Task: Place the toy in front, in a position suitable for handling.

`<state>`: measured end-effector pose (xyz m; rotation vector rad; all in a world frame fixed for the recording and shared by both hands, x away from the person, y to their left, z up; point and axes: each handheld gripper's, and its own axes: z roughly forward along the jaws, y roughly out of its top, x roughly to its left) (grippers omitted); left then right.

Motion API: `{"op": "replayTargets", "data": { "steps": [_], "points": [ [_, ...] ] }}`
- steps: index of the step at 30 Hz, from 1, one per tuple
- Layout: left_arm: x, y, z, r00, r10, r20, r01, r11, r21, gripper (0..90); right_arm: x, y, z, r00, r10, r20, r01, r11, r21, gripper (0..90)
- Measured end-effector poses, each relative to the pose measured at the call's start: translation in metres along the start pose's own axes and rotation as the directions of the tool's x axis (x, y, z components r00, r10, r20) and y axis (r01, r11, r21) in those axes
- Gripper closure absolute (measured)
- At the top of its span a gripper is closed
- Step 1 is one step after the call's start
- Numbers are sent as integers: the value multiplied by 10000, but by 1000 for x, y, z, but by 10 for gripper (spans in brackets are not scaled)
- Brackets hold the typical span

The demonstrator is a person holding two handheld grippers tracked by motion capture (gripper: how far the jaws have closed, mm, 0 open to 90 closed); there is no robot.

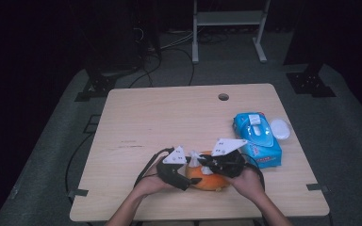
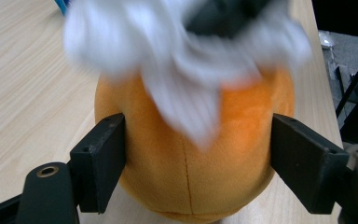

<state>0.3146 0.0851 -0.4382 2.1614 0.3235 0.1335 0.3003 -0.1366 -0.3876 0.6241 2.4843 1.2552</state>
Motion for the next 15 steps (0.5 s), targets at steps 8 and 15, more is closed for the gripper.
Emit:
{"op": "replayTargets", "data": {
  "steps": [8, 15],
  "points": [
    [6, 1, -3, 9954, -624, 729, 658, 9968, -449, 188, -16, -36, -20, 9956, 927, 126, -925, 9957, -98, 818],
    [-1, 6, -3, 9987, -253, 440, 267, 9991, -328, 281, -4, -26, -26, 9992, 401, 93, -400, 9992, -67, 816]
  ]
}}
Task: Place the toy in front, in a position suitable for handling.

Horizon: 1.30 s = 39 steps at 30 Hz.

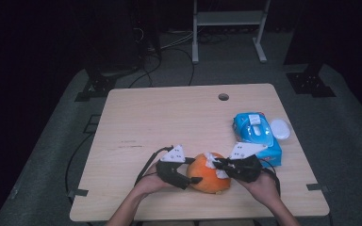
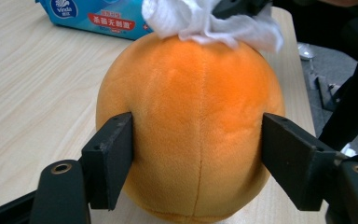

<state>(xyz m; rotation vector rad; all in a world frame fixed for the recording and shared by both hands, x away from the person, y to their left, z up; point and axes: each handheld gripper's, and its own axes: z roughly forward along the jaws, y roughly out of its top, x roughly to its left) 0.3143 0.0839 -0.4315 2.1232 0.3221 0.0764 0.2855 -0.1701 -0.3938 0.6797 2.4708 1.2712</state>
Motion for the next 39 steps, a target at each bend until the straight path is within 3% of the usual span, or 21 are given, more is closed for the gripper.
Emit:
{"op": "replayTargets", "data": {
  "steps": [7, 10, 14, 20, 24, 28, 31, 39],
  "points": [
    [-7, 4, 2, 9983, 543, -224, -536, 9981, 307, 280, 22, 24, 24, 9939, -546, -955, 563, 9983, 158, 816],
    [-9, 4, 3, 9968, 740, -314, -724, 9961, 497, 276, 28, 30, 34, 9908, -878, -1032, 933, 9944, 494, 816],
    [-7, 1, 3, 9973, 677, -297, -667, 9971, 361, 277, 20, 32, 34, 9915, -700, -1096, 775, 9949, 653, 817],
    [-8, 2, 4, 9967, 750, -301, -741, 9968, 304, 278, 3, 24, 15, 9966, -347, -742, 412, 9953, 873, 817],
    [-12, 6, 6, 9949, 927, -389, -908, 9947, 480, 271, 10, 23, 15, 9954, -542, -789, 602, 9953, 758, 817],
    [-12, 4, 8, 9949, 933, -382, -907, 9938, 637, 267, 24, 25, 31, 9901, -717, -1203, 801, 9946, 666, 816],
    [-8, 0, 6, 9962, 803, -333, -783, 9952, 585, 269, 26, 28, 37, 9875, -1028, -1198, 1123, 9908, 750, 817],
    [-3, -9, 5, 9977, 642, -205, -631, 9967, 510, 270, 0, 17, 18, 9974, -216, -690, 257, 9979, 591, 817]
  ]
}}
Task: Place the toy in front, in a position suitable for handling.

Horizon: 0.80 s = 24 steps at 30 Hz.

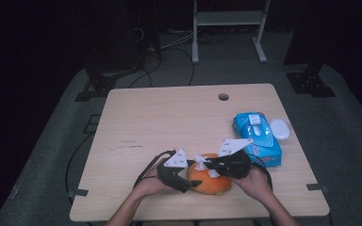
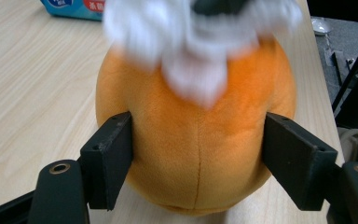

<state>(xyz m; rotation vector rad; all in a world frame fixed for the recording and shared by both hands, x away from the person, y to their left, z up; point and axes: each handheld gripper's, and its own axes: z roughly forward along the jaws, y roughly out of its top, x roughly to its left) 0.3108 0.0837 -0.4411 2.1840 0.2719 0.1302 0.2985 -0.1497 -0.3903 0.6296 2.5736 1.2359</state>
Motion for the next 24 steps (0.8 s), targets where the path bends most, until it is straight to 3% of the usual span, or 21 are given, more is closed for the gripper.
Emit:
{"op": "replayTargets", "data": {
  "steps": [2, 5, 6, 7, 8, 10, 12, 15, 20, 21, 22, 24],
  "points": [
    [1, -2, -1, 9998, -122, 183, 125, 9997, -195, 261, -8, -14, -9, 9991, 360, 220, -358, 9993, -83, 817],
    [2, 2, -3, 9993, -202, 305, 214, 9990, -382, 213, -8, -21, -12, 9984, 553, 140, -549, 9981, -295, 817],
    [3, 7, -6, 9975, -547, 442, 584, 9945, -870, 176, -5, -24, -13, 9985, 484, 237, -474, 9981, -396, 817],
    [3, 7, -6, 9975, -547, 442, 584, 9945, -870, 177, -5, -24, -13, 9985, 484, 237, -474, 9981, -396, 817],
    [3, 11, -6, 9970, -630, 446, 680, 9903, -1209, 177, -4, -25, -12, 9986, 494, 185, -484, 9976, -491, 817],
    [1, 11, -1, 9987, -452, 246, 472, 9950, -880, 193, 6, -21, -7, 9998, 199, -50, -202, 9976, -660, 815],
    [1, 8, 0, 9979, -585, 262, 607, 9942, -888, 218, 11, -18, -5, 9998, -138, 107, 144, 9982, -583, 815],
    [4, 2, -1, 9970, -717, 296, 739, 9939, -817, 245, 9, -19, -6, 9999, -114, 78, 118, 9980, -625, 816],
    [11, -6, -2, 9938, -1028, 417, 1055, 9919, -702, 247, -8, -36, -17, 9971, 753, 149, -741, 9949, -691, 817],
    [11, -6, -2, 9938, -1028, 417, 1055, 9919, -702, 247, -8, -36, -17, 9971, 753, 149, -741, 9949, -691, 817],
    [13, -8, -3, 9931, -1076, 461, 1105, 9917, -656, 247, -15, -47, -21, 9933, 1137, 209, -1119, 9911, -723, 817],
    [14, -9, -3, 9925, -1112, 503, 1144, 9913, -651, 247, -19, -55, -24, 9899, 1391, 275, -1371, 9885, -642, 816]
  ]
}}
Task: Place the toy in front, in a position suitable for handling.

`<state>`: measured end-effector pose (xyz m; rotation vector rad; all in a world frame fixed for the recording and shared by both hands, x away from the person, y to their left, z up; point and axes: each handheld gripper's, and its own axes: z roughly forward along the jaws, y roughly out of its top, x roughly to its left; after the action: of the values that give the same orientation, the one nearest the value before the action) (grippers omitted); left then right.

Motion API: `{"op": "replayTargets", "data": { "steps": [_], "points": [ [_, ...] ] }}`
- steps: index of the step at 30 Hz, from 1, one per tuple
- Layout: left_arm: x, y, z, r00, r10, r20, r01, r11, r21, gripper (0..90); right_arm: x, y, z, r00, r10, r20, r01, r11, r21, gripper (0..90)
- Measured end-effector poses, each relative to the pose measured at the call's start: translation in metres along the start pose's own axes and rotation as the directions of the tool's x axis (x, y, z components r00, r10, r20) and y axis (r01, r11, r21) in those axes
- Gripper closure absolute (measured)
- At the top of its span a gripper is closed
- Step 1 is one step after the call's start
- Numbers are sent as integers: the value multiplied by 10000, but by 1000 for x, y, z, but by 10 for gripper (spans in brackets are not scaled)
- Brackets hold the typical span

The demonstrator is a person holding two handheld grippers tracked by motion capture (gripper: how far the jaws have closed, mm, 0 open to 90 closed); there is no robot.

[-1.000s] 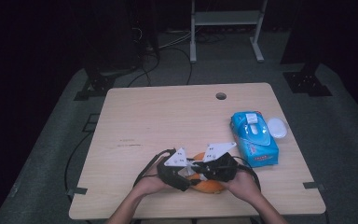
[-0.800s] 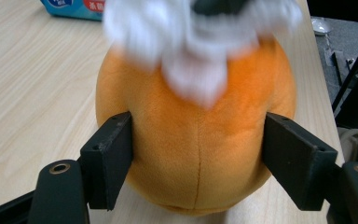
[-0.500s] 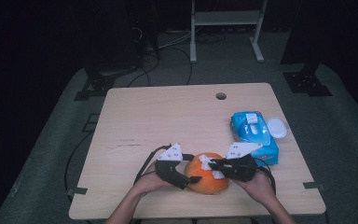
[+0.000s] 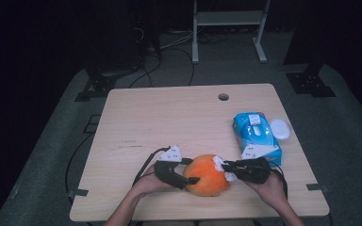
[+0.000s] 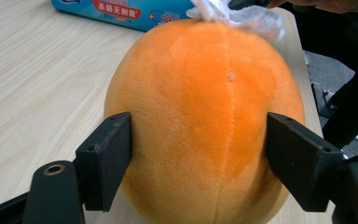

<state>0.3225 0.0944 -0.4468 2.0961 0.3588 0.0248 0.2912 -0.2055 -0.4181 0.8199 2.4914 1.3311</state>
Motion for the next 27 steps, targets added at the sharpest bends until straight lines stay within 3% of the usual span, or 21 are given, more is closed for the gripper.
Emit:
{"op": "replayTargets", "data": {
  "steps": [5, 12, 15, 20, 27],
  "points": [
    [2, -2, -1, 9999, -110, 65, 110, 9999, -36, 247, -6, -18, -4, 9983, 570, -86, -568, 9980, 264, 817],
    [-1, -1, 0, 9999, 82, -65, -82, 10000, 32, 247, 2, 1, -5, 9977, 282, -620, -316, 9980, -550, 816],
    [-1, -1, 0, 9999, 123, -54, -123, 9999, 35, 246, 5, 4, 3, 9987, 65, -512, -78, 9996, -269, 816],
    [-7, 3, 2, 9987, 488, -117, -487, 9988, 55, 246, -10, -8, 0, 9974, 657, -299, -655, 9978, 89, 817],
    [-15, 7, 4, 9952, 942, -271, -935, 9952, 272, 248, -7, 6, 4, 9986, 484, -225, -486, 9988, -92, 816]
  ]
}}
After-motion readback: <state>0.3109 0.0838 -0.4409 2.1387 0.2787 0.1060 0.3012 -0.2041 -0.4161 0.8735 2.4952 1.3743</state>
